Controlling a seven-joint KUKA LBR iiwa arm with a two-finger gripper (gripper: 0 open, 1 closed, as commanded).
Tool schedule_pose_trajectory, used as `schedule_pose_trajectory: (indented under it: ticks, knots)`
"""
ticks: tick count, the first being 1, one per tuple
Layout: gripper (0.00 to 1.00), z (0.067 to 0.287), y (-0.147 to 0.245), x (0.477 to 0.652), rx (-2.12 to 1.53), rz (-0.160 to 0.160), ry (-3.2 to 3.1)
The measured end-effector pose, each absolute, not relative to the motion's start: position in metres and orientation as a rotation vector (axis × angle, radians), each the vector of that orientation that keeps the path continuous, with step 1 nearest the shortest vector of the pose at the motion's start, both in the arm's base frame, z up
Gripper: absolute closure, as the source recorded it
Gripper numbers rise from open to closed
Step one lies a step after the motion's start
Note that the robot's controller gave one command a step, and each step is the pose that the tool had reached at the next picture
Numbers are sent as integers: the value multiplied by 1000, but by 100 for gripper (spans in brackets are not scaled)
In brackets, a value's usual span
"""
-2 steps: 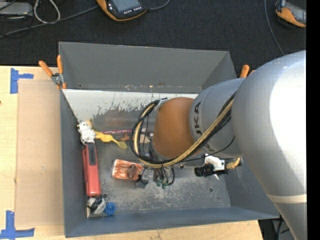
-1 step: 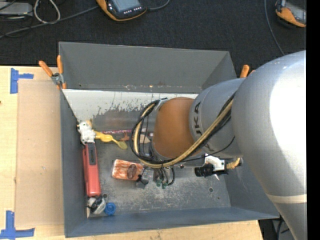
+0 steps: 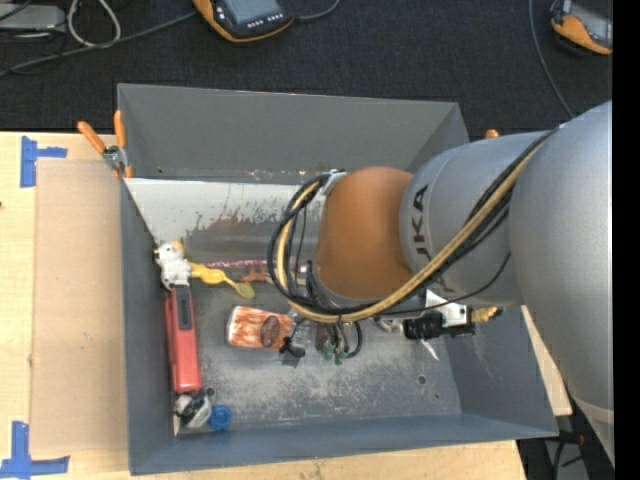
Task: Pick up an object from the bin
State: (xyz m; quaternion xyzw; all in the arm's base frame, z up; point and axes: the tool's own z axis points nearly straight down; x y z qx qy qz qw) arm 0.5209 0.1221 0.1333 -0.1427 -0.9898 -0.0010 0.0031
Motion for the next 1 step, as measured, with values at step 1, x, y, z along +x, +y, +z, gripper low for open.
schedule_pose_trajectory:
  ticks: [1]
  knots:
    - [100,210,132,538,-459,-1,-3098]
